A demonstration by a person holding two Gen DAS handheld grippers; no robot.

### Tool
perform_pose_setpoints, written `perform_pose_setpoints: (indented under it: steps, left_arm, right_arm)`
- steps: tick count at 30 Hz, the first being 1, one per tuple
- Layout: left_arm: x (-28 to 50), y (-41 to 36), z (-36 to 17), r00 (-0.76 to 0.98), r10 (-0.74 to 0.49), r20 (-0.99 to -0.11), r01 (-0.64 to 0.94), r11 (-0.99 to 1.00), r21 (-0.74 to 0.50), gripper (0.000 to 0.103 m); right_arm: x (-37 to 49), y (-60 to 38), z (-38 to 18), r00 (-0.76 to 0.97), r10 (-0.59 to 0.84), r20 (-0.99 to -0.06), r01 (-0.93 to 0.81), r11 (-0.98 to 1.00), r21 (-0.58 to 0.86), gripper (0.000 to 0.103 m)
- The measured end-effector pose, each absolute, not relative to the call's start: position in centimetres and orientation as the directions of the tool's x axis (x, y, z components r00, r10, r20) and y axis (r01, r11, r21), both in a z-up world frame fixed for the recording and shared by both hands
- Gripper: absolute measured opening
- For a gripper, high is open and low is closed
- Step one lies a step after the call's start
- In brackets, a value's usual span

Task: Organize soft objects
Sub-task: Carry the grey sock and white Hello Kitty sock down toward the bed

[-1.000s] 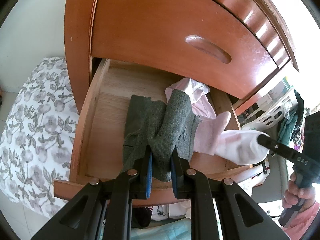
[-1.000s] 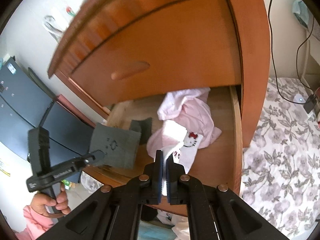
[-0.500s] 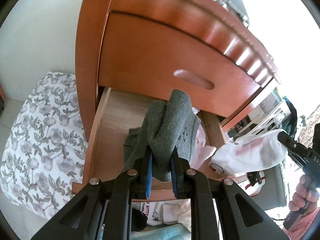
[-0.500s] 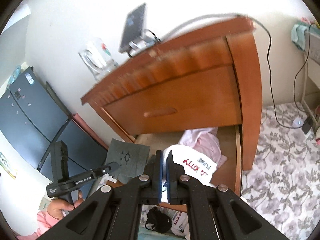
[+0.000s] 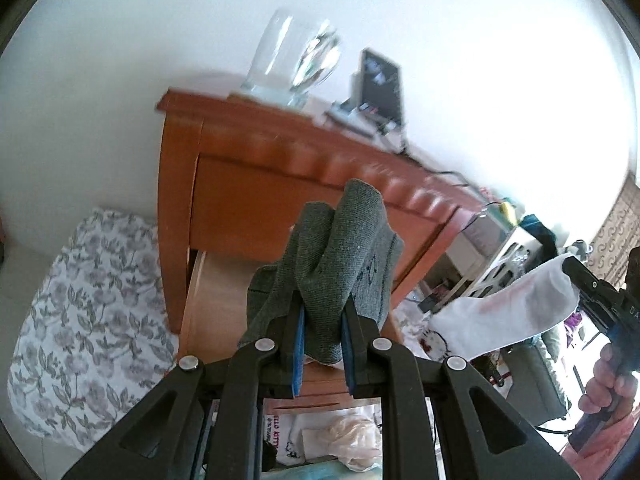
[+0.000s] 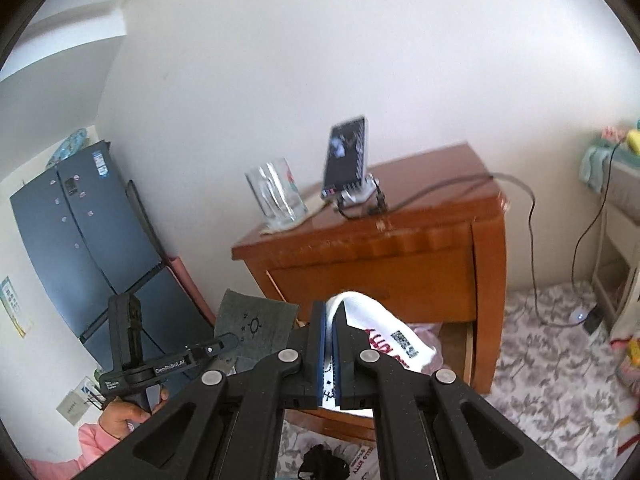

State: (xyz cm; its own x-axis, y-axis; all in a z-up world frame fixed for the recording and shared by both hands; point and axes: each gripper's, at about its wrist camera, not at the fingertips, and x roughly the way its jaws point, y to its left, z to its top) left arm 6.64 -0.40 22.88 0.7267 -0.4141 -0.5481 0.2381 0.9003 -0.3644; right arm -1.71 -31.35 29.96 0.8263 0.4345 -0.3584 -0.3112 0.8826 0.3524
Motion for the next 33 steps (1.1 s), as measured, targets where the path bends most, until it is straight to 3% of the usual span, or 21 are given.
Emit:
perform_pose_setpoints:
  steps: [7,24,33]
  left_arm:
    - [3.4,-0.9,25.2,0.747,-0.44,-0.498,0.292,0.891,-0.349,0.016]
    - [-1.5,-2.3,26.8,0.73,-0.503,-0.463,0.377,0.861,-0.342,0.016]
    - [-2.1,-3.9,25.8,0.689,-0.531,-0.493,0.411,0.847,-0.337,0.016]
  right_arm:
    - [-5.3,-31.3,31.8,0.85,0.407,-0.334,-0.31,0.9,0.306,0.003]
    - [-9.6,-30.7,31.4,0.838,0.398,-0.372,-0.308,0.91,0.28,0.003]
    - [-8.9,-30.1,28.5,0.798,0.402,-0.449,-0.295,0.91,0.29,0.003]
